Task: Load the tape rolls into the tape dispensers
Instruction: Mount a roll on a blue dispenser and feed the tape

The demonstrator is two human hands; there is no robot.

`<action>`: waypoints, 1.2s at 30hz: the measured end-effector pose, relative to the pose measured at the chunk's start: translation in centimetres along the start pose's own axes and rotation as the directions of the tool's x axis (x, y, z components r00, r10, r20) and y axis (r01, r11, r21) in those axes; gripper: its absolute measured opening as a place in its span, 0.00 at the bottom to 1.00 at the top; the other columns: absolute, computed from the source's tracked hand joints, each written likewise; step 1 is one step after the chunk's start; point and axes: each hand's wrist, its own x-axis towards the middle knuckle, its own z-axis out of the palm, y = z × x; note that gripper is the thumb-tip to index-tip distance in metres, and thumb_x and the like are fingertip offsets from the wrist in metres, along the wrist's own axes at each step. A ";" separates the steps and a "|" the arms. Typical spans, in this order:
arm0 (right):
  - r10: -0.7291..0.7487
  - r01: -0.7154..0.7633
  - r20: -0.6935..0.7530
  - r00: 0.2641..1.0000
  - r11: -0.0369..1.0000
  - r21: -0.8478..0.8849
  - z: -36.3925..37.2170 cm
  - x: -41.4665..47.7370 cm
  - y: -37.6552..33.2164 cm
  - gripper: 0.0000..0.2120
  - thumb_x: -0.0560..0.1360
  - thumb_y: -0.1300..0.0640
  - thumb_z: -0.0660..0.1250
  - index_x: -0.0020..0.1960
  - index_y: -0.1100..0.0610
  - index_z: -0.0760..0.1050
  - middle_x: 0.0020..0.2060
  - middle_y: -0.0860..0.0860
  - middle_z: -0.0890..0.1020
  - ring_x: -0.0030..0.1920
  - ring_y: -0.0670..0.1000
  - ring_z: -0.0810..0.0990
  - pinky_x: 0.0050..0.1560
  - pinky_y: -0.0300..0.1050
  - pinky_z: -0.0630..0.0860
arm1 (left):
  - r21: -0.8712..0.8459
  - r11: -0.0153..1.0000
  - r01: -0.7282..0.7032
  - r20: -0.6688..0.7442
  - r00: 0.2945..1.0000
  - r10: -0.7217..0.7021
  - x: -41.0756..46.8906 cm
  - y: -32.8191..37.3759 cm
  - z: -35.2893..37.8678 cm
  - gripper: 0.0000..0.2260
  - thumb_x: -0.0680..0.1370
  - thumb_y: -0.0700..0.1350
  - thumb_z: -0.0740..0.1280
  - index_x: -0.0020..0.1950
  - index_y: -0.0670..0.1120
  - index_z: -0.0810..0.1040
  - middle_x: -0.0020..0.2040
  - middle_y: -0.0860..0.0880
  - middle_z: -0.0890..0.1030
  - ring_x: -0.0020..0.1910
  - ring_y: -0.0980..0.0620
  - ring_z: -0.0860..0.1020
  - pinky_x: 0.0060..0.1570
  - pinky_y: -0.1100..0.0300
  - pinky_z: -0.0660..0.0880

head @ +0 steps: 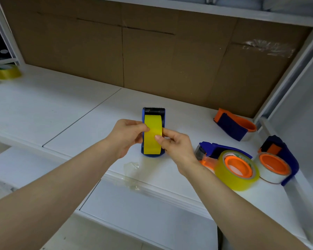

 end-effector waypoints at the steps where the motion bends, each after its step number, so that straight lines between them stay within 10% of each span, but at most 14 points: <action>1: 0.028 -0.028 0.001 1.000 1.000 0.003 -0.2 0.1 -0.3 0.11 0.74 0.66 0.67 0.56 0.60 0.79 0.42 0.49 0.82 0.39 0.43 0.81 0.40 0.28 0.77 | 0.016 1.000 0.003 0.000 1.000 -0.003 0.0 -0.1 -0.1 0.10 0.74 0.37 0.67 0.54 0.37 0.78 0.45 0.41 0.80 0.41 0.49 0.75 0.34 0.61 0.71; 6: 0.219 -0.222 -0.073 0.973 0.975 -0.029 -0.8 1.9 -2.6 0.09 0.78 0.51 0.63 0.49 0.56 0.77 0.44 0.51 0.82 0.46 0.49 0.79 0.51 0.42 0.72 | 0.092 0.996 0.005 0.000 1.000 -0.005 0.0 -0.2 0.1 0.15 0.74 0.42 0.69 0.61 0.41 0.77 0.54 0.44 0.81 0.53 0.48 0.78 0.39 0.61 0.70; 12: 0.045 -0.047 -0.032 0.998 0.998 -0.047 -0.5 1.3 -1.2 0.10 0.78 0.60 0.63 0.56 0.63 0.77 0.44 0.53 0.81 0.37 0.41 0.79 0.37 0.31 0.76 | 0.071 0.997 0.025 -0.025 0.999 -0.023 -0.3 0.0 0.4 0.16 0.73 0.41 0.70 0.60 0.40 0.77 0.53 0.43 0.81 0.52 0.48 0.78 0.37 0.60 0.69; 17: -0.097 0.101 0.027 0.995 0.981 -0.168 -0.7 -0.6 0.9 0.14 0.74 0.67 0.67 0.59 0.62 0.78 0.48 0.56 0.81 0.41 0.43 0.77 0.45 0.28 0.76 | 0.048 0.998 0.033 -0.033 0.999 -0.032 -0.2 0.0 0.2 0.15 0.73 0.42 0.70 0.58 0.40 0.77 0.50 0.44 0.82 0.51 0.48 0.79 0.36 0.60 0.69; 23: 0.071 -0.070 0.023 0.997 0.995 -0.068 -1.6 0.7 -2.0 0.02 0.75 0.59 0.68 0.47 0.56 0.78 0.37 0.45 0.80 0.36 0.40 0.79 0.31 0.28 0.72 | 0.095 0.995 0.013 0.021 1.000 -0.015 -0.6 0.0 0.5 0.13 0.74 0.42 0.69 0.58 0.42 0.78 0.52 0.44 0.81 0.52 0.49 0.77 0.39 0.60 0.69; 36: -0.144 0.146 0.029 0.989 0.967 -0.209 -0.3 0.0 1.2 0.16 0.70 0.65 0.72 0.56 0.62 0.74 0.41 0.47 0.78 0.39 0.41 0.75 0.41 0.33 0.76 | -0.075 0.996 0.052 -0.023 0.998 -0.053 -1.3 -0.2 1.1 0.08 0.75 0.40 0.68 0.52 0.40 0.79 0.38 0.47 0.80 0.33 0.54 0.76 0.25 0.67 0.71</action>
